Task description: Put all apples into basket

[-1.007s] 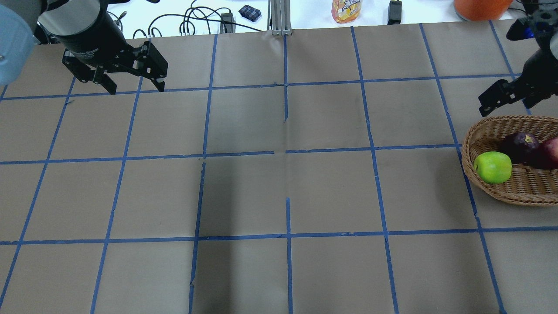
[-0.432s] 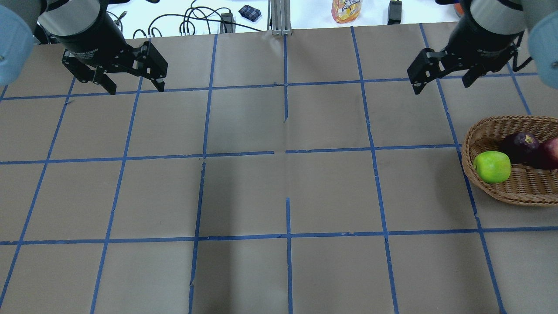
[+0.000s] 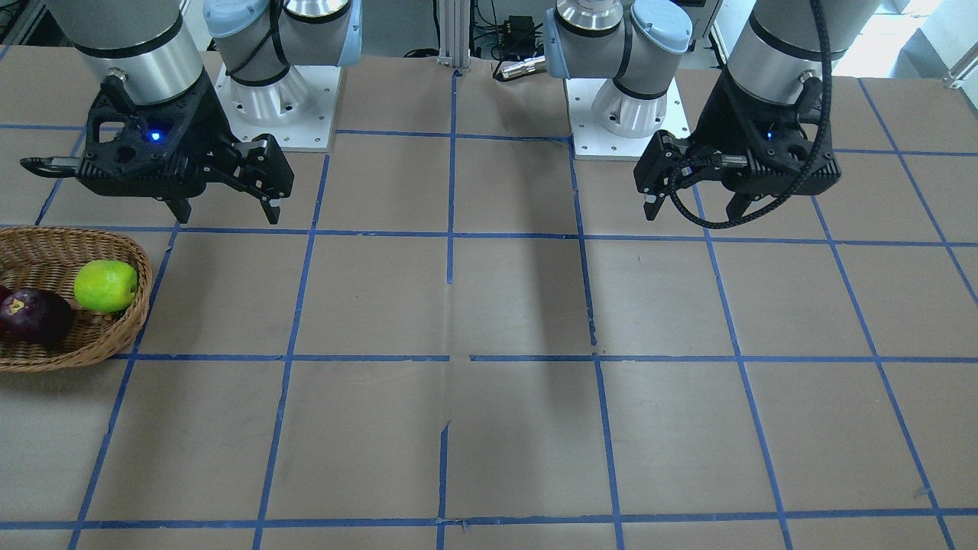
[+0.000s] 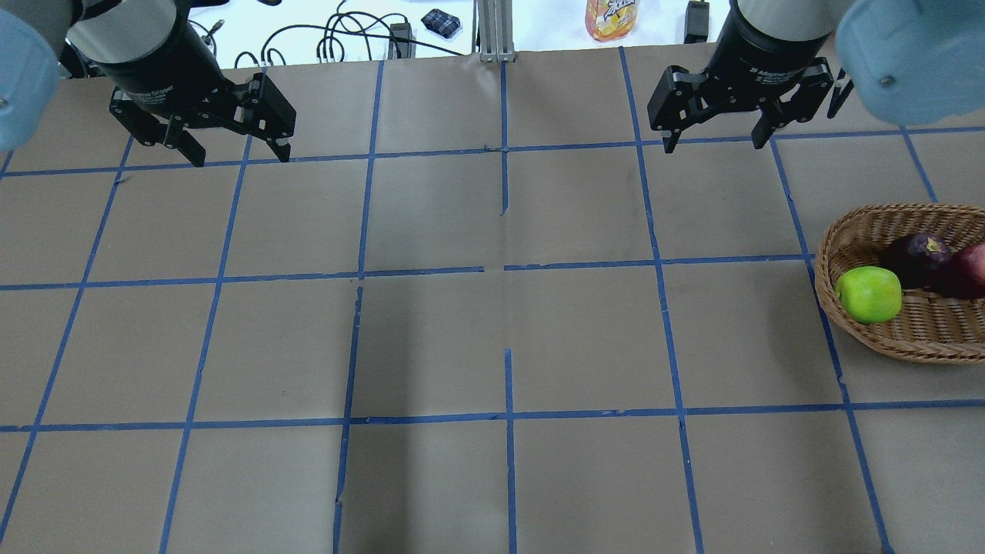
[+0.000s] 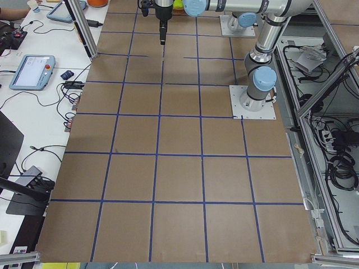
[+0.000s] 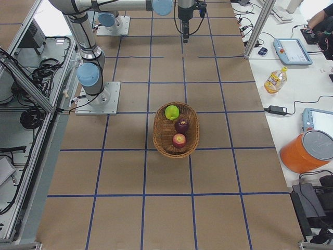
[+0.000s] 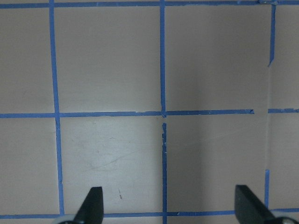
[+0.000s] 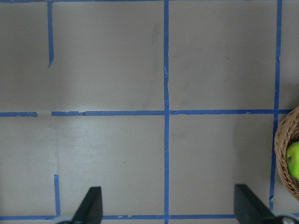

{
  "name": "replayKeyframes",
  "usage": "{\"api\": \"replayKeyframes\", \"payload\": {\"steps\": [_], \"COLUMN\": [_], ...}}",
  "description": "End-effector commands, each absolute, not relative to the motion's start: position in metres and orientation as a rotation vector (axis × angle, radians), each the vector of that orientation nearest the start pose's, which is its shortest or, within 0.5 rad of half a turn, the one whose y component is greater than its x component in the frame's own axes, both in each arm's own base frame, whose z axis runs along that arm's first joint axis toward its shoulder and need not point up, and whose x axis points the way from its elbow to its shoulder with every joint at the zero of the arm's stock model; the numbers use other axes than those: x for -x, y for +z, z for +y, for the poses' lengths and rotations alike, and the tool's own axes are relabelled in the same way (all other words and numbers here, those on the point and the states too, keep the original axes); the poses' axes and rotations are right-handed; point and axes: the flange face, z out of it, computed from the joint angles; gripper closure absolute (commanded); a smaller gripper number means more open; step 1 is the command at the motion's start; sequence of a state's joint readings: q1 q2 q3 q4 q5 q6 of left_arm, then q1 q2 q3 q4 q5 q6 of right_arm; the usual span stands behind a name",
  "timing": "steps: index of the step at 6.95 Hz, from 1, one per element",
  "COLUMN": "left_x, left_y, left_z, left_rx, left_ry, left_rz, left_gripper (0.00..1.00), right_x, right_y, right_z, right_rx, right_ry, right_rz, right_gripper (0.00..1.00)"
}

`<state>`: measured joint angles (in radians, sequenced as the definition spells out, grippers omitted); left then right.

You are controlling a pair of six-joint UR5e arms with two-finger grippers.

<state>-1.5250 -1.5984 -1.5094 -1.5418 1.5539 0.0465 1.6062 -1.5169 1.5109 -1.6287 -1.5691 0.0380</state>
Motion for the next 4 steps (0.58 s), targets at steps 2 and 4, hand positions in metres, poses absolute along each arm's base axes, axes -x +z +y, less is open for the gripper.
{"api": "replayKeyframes", "payload": {"steps": [2,4], "left_x": [0.1114,0.1124], "left_y": [0.5082,0.5082], "left_z": [-0.5146,-0.5144], "left_rx": [-0.001,-0.003], "left_ry": [-0.103,-0.103], "left_rz": [3.154,3.155], "left_gripper": [0.0,0.0], "right_x": [-0.155,-0.155], "right_y": [0.4971,0.4933], "right_z": [-0.5166,-0.5165], "right_rx": [-0.014,-0.014], "right_ry": [-0.096,-0.094], "right_rz": [3.136,3.136], "right_gripper": [0.0,0.0]}}
